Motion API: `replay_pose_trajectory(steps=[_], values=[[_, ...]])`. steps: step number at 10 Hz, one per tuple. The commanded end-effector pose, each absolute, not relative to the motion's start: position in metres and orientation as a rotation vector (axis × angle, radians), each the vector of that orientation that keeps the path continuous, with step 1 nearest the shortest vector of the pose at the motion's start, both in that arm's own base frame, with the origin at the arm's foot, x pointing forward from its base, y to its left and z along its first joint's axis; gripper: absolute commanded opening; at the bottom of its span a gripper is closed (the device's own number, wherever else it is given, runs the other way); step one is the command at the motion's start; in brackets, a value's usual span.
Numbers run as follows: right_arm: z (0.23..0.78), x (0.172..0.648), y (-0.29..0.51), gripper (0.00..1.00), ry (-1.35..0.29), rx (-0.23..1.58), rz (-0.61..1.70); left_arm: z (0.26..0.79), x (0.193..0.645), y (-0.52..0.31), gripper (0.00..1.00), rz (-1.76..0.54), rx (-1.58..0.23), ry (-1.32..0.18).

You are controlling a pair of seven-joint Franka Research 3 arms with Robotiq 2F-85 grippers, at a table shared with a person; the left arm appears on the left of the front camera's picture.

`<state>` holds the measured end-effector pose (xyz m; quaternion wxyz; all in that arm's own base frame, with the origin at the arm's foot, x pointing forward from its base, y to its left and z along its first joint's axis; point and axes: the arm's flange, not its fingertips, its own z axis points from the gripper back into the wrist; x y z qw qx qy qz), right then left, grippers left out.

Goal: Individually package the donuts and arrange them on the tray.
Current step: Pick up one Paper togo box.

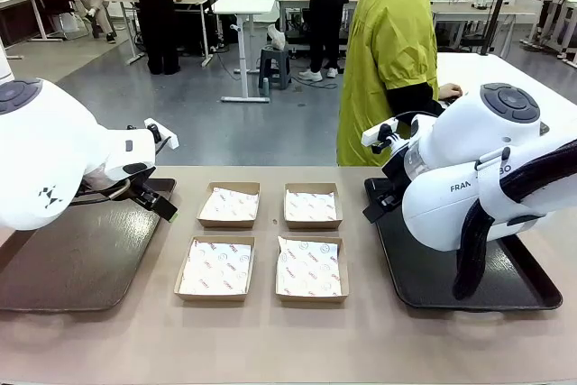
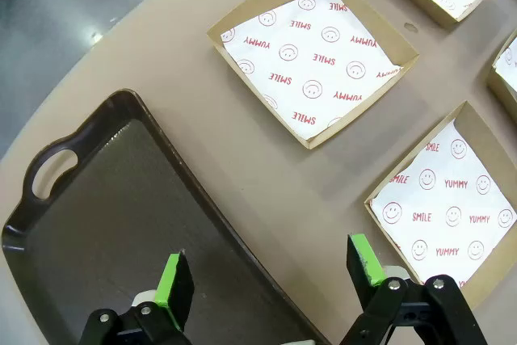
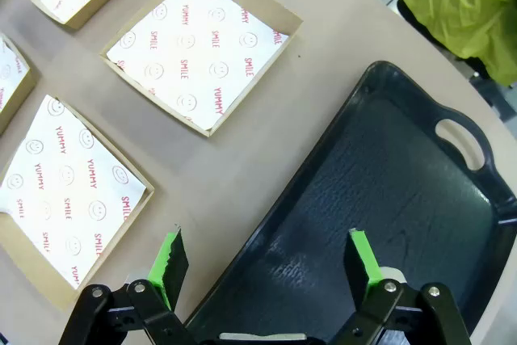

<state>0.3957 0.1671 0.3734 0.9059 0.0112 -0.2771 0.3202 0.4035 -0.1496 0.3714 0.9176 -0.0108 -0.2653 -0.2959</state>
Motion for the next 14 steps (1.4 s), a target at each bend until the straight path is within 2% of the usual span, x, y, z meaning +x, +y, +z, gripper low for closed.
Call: replay_pose_trajectory(steps=[1,7,10,12,14], values=[[0.373,0.396,0.167,1.0,-0.572,0.023,0.661,0.371,0.403,-0.15,1.0,-0.609,-0.022,-0.546],[0.373,0.396,0.167,1.0,-0.572,0.023,0.661,0.371,0.403,-0.15,1.0,-0.609,-0.022,-0.546],[0.405,0.304,0.157,1.0,-0.53,-0.076,0.7,0.39,0.307,-0.118,1.0,-0.695,-0.02,-0.519],[0.43,0.245,0.138,1.0,-0.498,-0.092,0.645,0.391,0.269,-0.093,1.0,-0.686,-0.027,-0.444],[0.436,0.207,0.123,1.0,-0.47,-0.078,0.615,0.397,0.238,-0.083,1.0,-0.683,-0.031,-0.426]])
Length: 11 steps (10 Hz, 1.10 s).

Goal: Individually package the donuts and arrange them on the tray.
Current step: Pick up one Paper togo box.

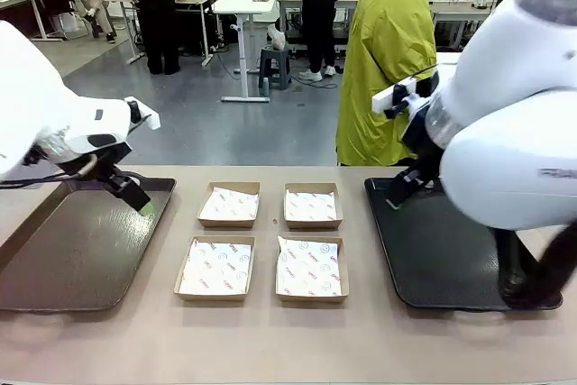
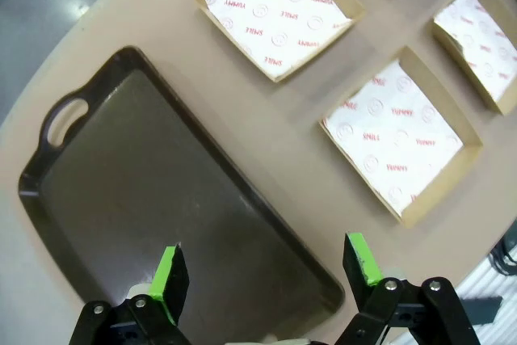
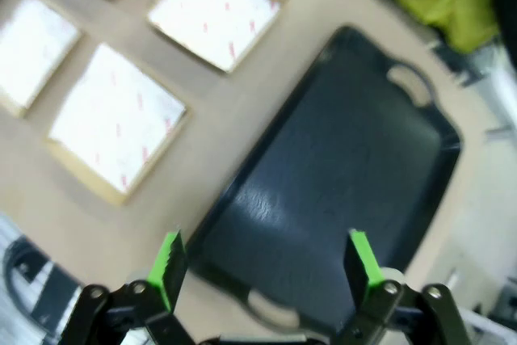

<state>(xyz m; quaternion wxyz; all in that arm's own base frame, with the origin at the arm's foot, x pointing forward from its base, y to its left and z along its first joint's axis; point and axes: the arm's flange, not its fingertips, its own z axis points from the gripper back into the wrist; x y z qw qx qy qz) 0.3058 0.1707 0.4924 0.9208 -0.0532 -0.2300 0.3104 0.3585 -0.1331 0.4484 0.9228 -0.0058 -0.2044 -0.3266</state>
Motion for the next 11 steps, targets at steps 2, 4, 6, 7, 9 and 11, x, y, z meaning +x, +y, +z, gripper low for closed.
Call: replay_pose_trajectory(steps=[2,4,6,7,9,11], values=[[0.432,0.209,0.113,1.0,-0.496,-0.154,0.611,0.398,0.225,-0.088,1.0,-0.652,0.122,-0.519],[0.508,0.285,0.167,1.0,-0.46,-0.107,0.629,0.464,0.347,-0.129,1.0,-0.671,-0.012,-0.408],[0.517,0.278,0.141,1.0,-0.458,0.255,0.461,0.479,0.338,-0.126,1.0,-0.67,0.021,-0.428],[0.511,0.283,0.112,1.0,-0.453,0.58,0.292,0.489,0.342,-0.107,1.0,-0.591,-0.389,-0.426],[0.487,0.284,0.049,1.0,-0.451,0.987,0.11,0.495,0.345,-0.061,1.0,-0.424,-0.991,-0.401],[0.467,0.28,0.0,1.0,-0.426,1.188,-0.006,0.483,0.352,-0.014,1.0,-0.307,-1.372,-0.348]])
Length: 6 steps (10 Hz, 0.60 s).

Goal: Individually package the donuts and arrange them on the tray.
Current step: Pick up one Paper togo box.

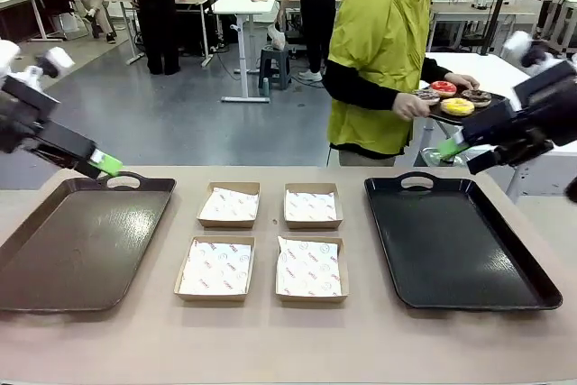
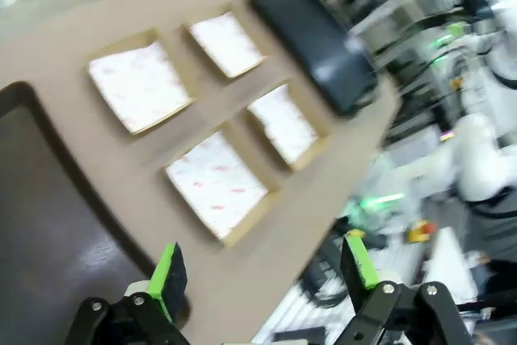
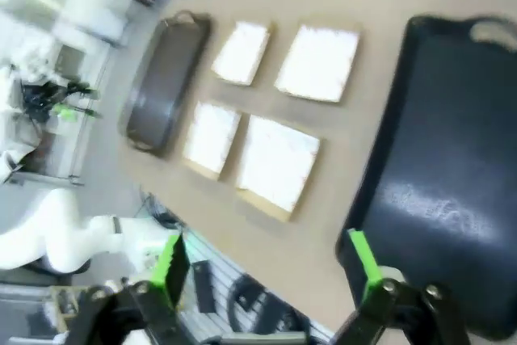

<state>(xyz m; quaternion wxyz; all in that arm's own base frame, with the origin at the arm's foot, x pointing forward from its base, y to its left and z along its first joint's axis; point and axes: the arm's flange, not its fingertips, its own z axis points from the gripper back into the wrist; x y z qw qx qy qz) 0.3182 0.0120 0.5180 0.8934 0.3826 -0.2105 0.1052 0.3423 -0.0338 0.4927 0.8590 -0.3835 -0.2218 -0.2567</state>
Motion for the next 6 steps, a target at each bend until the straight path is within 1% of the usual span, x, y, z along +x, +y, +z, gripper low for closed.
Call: replay_pose_trajectory(steps=[1,2,3,4,6], values=[[0.455,0.278,-0.02,1.0,-0.365,1.219,-0.036,0.469,0.355,0.009,1.0,-0.252,-1.457,-0.292],[0.444,0.276,-0.04,1.0,-0.325,1.225,-0.043,0.453,0.357,0.03,1.0,-0.185,-1.48,-0.24],[0.435,0.274,-0.054,1.0,-0.311,1.232,-0.021,0.439,0.356,0.048,1.0,-0.111,-1.49,-0.219],[0.426,0.273,-0.064,1.0,-0.278,1.271,-0.021,0.429,0.358,0.065,1.0,-0.056,-1.509,-0.181],[0.41,0.273,-0.082,1.0,-0.256,1.234,-0.018,0.418,0.354,0.089,1.0,0.009,-1.506,-0.112]])
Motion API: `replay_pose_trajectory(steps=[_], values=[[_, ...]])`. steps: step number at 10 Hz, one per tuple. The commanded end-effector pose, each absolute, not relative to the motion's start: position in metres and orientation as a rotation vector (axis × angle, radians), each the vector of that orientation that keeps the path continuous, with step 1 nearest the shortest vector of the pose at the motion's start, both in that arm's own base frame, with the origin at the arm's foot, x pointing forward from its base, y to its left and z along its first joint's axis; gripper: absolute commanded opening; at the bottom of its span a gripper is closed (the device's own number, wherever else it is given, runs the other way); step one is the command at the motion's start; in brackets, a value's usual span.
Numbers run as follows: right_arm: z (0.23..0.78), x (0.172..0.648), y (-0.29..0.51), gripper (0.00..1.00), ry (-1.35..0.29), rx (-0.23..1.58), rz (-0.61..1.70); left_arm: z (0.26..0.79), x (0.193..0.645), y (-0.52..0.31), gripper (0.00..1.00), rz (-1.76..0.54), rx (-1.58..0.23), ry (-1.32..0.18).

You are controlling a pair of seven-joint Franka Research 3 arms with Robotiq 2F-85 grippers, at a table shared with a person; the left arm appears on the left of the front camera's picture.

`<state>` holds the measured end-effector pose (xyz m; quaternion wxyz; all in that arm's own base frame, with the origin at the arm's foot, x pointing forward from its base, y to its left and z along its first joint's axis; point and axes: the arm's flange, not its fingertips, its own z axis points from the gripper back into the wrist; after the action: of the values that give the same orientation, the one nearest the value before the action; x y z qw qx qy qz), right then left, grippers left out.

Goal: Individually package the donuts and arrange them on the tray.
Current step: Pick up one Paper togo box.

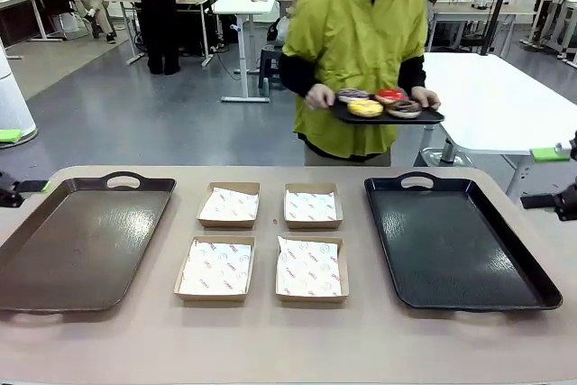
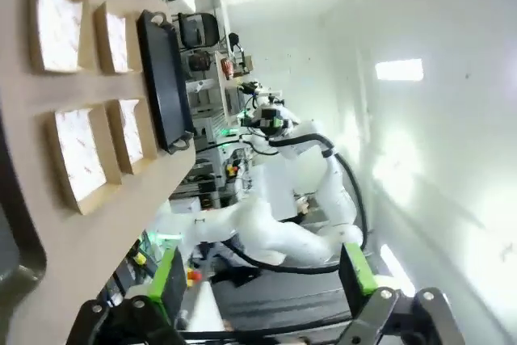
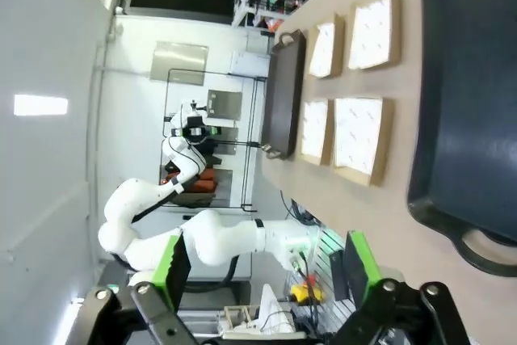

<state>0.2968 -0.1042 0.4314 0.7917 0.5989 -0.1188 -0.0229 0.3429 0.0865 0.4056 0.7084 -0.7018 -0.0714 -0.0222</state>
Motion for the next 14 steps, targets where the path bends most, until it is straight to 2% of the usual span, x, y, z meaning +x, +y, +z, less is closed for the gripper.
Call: replay_pose_trajectory(steps=[1,6,7,14], values=[[0.405,0.271,-0.089,1.0,-0.25,1.212,-0.004,0.416,0.352,0.099,1.0,0.046,-1.472,-0.088],[0.416,0.271,-0.082,1.0,-0.283,1.22,0.041,0.425,0.344,0.107,1.0,0.076,-1.288,-0.135],[0.415,0.292,-0.112,1.0,-0.257,1.2,-0.014,0.412,0.35,0.121,1.0,0.091,-1.375,-0.116],[0.415,0.292,-0.112,1.0,-0.257,1.2,-0.014,0.412,0.35,0.121,1.0,0.091,-1.375,-0.116]])
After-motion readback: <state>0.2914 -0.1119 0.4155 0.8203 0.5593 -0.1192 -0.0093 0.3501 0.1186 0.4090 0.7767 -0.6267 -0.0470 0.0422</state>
